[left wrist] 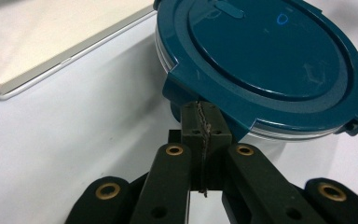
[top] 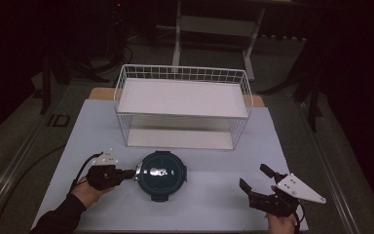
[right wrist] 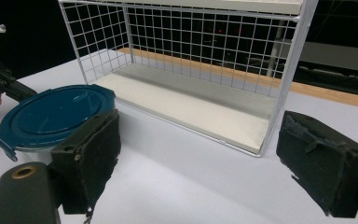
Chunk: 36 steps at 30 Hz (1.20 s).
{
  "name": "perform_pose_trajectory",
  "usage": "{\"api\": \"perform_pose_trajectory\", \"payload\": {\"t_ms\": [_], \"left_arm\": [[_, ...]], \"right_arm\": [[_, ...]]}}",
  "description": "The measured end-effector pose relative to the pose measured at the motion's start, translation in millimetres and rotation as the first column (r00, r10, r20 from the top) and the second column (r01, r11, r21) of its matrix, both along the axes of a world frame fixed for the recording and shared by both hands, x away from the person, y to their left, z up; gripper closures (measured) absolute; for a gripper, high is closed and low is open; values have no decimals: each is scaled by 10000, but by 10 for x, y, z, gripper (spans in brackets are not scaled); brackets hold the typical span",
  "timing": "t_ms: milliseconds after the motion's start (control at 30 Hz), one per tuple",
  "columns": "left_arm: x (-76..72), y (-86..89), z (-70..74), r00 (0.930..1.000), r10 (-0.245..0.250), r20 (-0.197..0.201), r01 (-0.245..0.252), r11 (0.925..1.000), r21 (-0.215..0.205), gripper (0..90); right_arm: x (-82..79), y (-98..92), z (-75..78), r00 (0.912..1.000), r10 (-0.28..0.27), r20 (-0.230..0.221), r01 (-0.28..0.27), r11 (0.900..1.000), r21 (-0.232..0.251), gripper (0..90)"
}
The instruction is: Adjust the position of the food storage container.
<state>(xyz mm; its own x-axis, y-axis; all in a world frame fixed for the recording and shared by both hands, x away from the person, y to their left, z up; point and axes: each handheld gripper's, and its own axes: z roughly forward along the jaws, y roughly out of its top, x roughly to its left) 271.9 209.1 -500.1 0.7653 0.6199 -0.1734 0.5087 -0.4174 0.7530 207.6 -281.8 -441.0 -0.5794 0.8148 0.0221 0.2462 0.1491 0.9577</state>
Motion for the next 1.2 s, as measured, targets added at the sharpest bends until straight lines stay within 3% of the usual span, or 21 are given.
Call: {"api": "perform_pose_trajectory", "payload": {"t_ms": [600,1200], "left_arm": [[141,-514,12,9955,-947,-31,947,9955,33,900],[197,-771,-1,9904,-1381,-17,1381,9904,-115,900]], "right_arm": [[9,15,-13,9999,76,-84,-76,10000,-10,135],[22,35,-31,9997,171,-183,-172,9998,-56,135]]}}
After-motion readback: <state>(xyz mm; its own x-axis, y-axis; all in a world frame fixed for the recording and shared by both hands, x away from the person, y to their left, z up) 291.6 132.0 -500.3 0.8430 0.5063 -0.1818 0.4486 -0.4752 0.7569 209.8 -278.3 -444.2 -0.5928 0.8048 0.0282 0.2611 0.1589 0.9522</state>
